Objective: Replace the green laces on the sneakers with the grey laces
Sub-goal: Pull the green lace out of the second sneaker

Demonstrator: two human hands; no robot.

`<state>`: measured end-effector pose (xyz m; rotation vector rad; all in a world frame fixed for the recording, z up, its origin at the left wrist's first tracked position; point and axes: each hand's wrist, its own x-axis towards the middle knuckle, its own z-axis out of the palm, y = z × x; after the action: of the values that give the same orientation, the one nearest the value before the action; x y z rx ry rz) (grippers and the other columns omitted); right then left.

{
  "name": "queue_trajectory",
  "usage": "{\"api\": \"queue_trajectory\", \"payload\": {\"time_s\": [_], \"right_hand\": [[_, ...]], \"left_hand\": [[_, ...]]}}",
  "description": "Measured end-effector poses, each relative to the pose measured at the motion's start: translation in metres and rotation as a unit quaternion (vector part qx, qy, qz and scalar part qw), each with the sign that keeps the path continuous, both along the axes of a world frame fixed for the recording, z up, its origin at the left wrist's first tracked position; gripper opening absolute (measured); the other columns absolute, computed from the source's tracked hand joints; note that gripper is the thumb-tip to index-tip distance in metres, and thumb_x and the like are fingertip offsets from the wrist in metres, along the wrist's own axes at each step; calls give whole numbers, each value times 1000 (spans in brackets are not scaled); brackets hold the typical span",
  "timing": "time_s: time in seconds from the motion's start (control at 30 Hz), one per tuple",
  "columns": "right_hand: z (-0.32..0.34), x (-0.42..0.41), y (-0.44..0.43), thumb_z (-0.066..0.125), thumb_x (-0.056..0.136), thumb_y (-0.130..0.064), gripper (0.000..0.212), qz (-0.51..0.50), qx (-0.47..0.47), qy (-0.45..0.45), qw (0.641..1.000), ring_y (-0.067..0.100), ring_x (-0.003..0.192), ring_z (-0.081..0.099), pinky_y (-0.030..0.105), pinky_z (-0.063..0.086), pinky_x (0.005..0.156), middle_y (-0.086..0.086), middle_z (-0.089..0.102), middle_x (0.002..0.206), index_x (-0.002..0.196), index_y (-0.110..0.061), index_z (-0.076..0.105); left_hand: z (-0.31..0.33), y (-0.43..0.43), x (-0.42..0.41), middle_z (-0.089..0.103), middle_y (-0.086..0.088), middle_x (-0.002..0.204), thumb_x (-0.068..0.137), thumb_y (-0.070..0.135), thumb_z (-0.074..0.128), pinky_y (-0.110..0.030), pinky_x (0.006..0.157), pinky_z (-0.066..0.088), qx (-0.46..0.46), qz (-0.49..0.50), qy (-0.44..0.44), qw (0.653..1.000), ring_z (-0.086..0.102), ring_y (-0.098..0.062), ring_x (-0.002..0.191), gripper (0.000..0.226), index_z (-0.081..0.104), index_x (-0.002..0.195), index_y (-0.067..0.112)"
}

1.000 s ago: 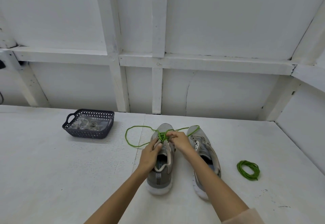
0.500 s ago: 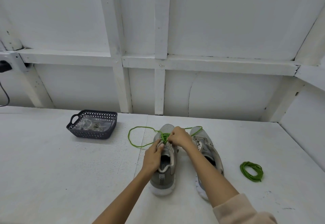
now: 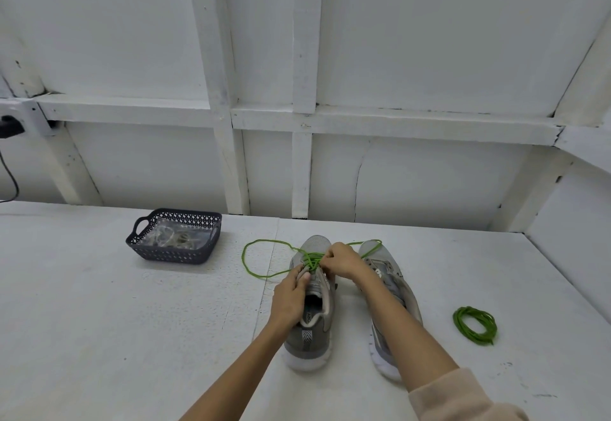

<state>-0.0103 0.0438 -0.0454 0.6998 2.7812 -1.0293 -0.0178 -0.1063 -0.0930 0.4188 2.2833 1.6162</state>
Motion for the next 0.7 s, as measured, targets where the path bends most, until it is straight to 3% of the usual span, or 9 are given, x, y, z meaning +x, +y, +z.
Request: {"api": "queue_trajectory", "payload": {"time_s": [0.07,0.17,0.3,0.43,0.57,0.7], "right_hand": [[-1,0,-2,52,86,-16,38,14,33,7,999,19,56,38,31,29,55,1,39,54,52,-18,34],[-5,0,3,58,88,-14,38,-6,-21,25,999,22,63,52,32,42,60,4,50,58,53,-17,42],[1,5,8,61,78,-2,11,-17,-113,15,993,19,61,55,25,46,56,11,58,64,69,-5,63],[-2,2,7,52,88,-8,24,-21,-120,27,992,21,64,64,28,50,61,7,64,67,64,-8,57],[-6,3,9,54,90,-10,21,-53,-171,37,983,18,59,61,29,52,61,8,63,69,69,-8,58],[-2,7,11,60,81,-1,24,-44,-197,28,979,17,50,54,29,48,58,11,56,60,58,-7,57]], "left_hand": [[0,0,0,49,-6,144,101,26,47,-21,101,31,4,-1,-3,1000,45,-21,131,41,47,140,15],[-1,-1,-1,50,-5,143,101,27,47,-24,104,32,4,0,-5,1000,46,-20,130,40,49,139,16],[-1,-1,-1,51,-6,142,101,27,47,-29,107,34,0,5,-2,1000,47,-21,130,40,50,138,15],[-1,-1,0,51,-5,142,101,27,47,-29,108,34,8,2,-4,1000,47,-20,129,39,50,138,16],[-1,-1,-1,51,-5,142,101,26,48,-27,106,34,9,7,-5,1000,48,-19,128,39,50,138,15],[-1,0,-1,50,-5,142,101,27,47,-25,105,32,-2,7,3,1000,46,-21,130,39,50,138,15]]}}
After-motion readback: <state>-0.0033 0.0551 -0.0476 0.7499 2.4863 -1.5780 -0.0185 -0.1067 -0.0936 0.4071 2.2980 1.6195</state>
